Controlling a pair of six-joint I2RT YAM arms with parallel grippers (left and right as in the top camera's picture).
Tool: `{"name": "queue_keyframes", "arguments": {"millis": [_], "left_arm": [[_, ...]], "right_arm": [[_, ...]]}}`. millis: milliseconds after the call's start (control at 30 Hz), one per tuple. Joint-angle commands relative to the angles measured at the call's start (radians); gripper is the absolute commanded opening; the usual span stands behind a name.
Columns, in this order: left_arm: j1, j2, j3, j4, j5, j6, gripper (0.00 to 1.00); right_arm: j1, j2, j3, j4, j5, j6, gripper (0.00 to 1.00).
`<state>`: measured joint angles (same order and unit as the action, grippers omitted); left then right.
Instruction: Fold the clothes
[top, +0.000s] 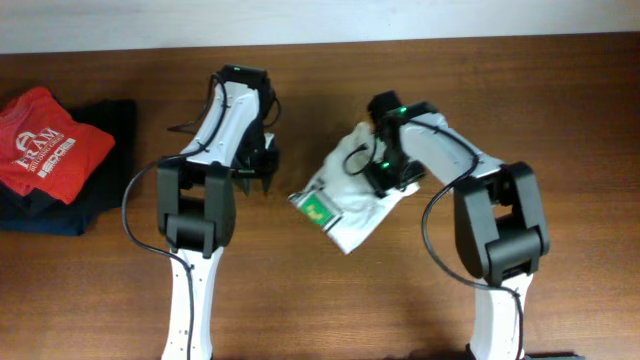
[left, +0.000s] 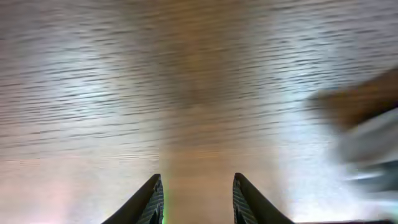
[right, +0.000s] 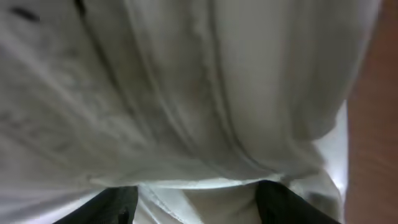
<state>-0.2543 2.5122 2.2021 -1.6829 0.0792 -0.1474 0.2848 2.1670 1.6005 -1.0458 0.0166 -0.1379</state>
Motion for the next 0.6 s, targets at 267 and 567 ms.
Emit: {"name": "queue_keyframes", "arguments": {"millis": [267,567], "left_arm": [[-0.027,0.033,0.220,0.468,0.483,0.281,0.87],[-0.129,0.288,0.220,0.496,0.744,0.322,0.85]], "right_arm": [[-0.123,-0.196,0.319,-0.227,0.171,0.029,0.78],[-0.303,-0.242,0.319,-0.288,0.084,0.042,0.79]]}}
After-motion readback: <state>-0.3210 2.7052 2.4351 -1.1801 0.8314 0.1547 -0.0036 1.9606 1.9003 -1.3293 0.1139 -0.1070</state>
